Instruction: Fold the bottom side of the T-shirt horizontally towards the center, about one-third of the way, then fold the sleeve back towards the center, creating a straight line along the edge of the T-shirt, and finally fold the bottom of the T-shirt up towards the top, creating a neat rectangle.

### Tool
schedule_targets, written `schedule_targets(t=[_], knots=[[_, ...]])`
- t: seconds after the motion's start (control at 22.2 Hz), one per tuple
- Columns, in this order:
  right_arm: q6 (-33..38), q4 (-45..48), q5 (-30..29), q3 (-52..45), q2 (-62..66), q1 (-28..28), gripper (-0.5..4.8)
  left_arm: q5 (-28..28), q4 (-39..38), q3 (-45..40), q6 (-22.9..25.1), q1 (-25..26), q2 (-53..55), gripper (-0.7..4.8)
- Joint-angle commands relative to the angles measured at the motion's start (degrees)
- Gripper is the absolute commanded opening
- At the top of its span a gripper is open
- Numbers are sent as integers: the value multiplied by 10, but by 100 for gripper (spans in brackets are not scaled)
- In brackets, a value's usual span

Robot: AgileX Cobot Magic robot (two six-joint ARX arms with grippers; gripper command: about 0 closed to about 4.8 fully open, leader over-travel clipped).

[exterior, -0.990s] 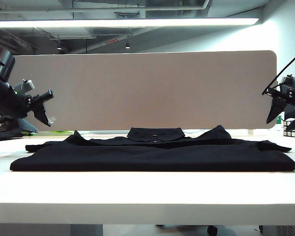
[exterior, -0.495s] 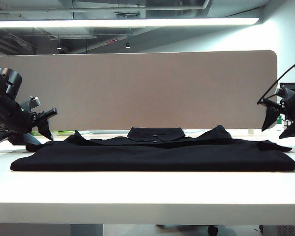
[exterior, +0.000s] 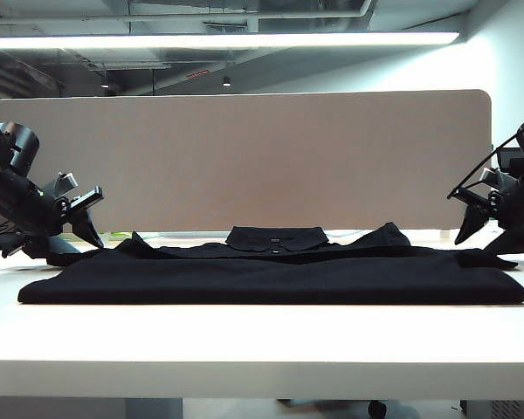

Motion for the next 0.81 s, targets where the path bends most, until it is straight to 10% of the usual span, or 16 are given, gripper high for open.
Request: schedule_targets(t=[0.04, 0.13, 0.31, 0.81], knots=[[5, -38, -24, -3, 9, 4, 204, 21, -9, 1, 0, -5, 1, 182], [5, -42, -28, -3, 9, 6, 198, 21, -9, 1, 0, -5, 1, 165], [4, -41, -34, -3, 9, 6, 9, 21, -6, 1, 15, -4, 1, 5], [-16, -47, -64, -3, -96, -2, -6, 22, 12, 4, 70, -22, -61, -6]])
